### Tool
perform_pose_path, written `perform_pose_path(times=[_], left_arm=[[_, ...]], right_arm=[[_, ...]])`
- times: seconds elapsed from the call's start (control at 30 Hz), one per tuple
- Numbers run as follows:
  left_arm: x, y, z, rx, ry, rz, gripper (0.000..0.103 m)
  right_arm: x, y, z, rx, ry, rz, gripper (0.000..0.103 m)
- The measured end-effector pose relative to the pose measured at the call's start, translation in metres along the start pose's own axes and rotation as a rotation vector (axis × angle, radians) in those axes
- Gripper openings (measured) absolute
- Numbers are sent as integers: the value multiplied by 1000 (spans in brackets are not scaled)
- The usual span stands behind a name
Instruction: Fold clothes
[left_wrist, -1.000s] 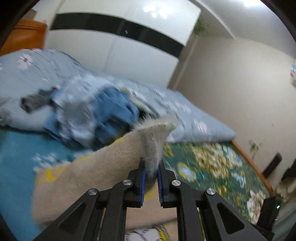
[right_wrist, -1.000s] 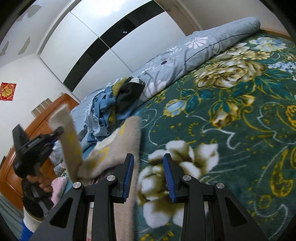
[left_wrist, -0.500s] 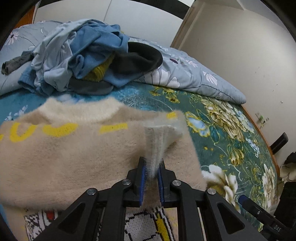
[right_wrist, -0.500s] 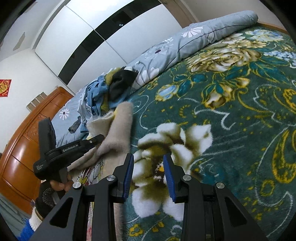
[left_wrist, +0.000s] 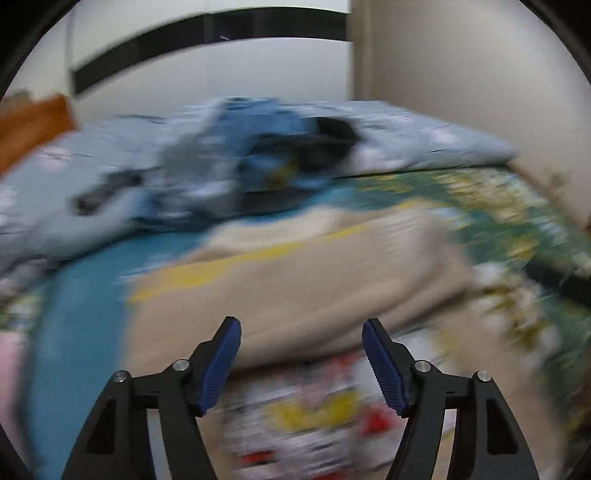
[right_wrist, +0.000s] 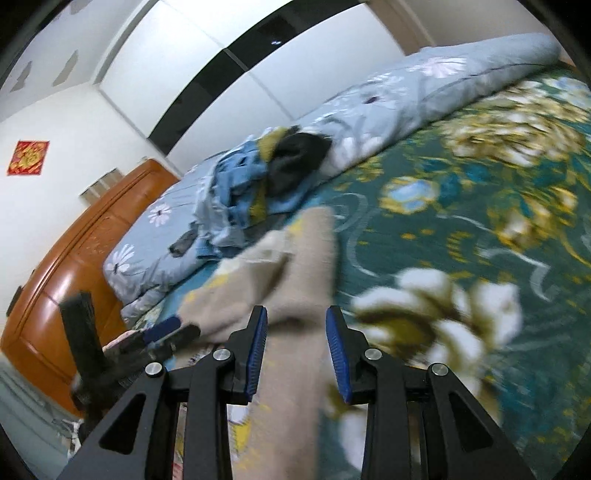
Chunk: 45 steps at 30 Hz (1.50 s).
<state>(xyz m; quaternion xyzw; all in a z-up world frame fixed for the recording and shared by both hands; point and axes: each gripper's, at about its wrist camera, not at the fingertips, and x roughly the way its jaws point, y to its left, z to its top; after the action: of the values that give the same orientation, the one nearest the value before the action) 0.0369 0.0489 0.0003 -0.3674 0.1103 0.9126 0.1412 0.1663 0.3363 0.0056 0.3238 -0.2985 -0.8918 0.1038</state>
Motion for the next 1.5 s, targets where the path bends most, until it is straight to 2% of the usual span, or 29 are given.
perform_pose_path(times=[0.07,0.13,0.3,0.5,0.57,0.6,0.63,0.73,0.87,0.97,1.07,1.17,1.33,1.5], left_arm=[[7,31,-18,-51,30,80,73],[14,54,-30,-109,65,113,73],[29,94,-48,-261,108,100,73],[33,106,-52,-340,106,72,73],[35,108,-52,-355,108,68,74],[35,109,-52,-362,108,66,74],[35,110,-52,-367,108,65,74],[35,110,-52,-377,108,60,74],[35,112,-53,-395,107,43,75],[37,115,-55,-416,118,31,77],[38,118,-56,-429,122,19,78],[39,123,-58,-443,124,-4,79],[37,124,-56,-422,138,-29,78],[24,126,-60,-439,149,-112,78]], right_arm=[[18,7,3,-1,29,6,40],[39,13,6,9,65,21,43],[70,19,17,53,65,11,46],[92,26,27,78,78,-39,46],[96,27,29,81,74,-47,39],[96,28,31,84,68,-51,22],[96,28,33,88,61,-54,12],[83,33,40,65,8,-29,10],[44,45,42,-53,-97,-9,9],[44,25,36,-30,-63,-47,9],[62,-4,25,61,6,-85,9],[67,-23,18,155,9,-57,9],[67,-21,19,139,19,-68,9],[56,-11,20,110,36,-38,12]])
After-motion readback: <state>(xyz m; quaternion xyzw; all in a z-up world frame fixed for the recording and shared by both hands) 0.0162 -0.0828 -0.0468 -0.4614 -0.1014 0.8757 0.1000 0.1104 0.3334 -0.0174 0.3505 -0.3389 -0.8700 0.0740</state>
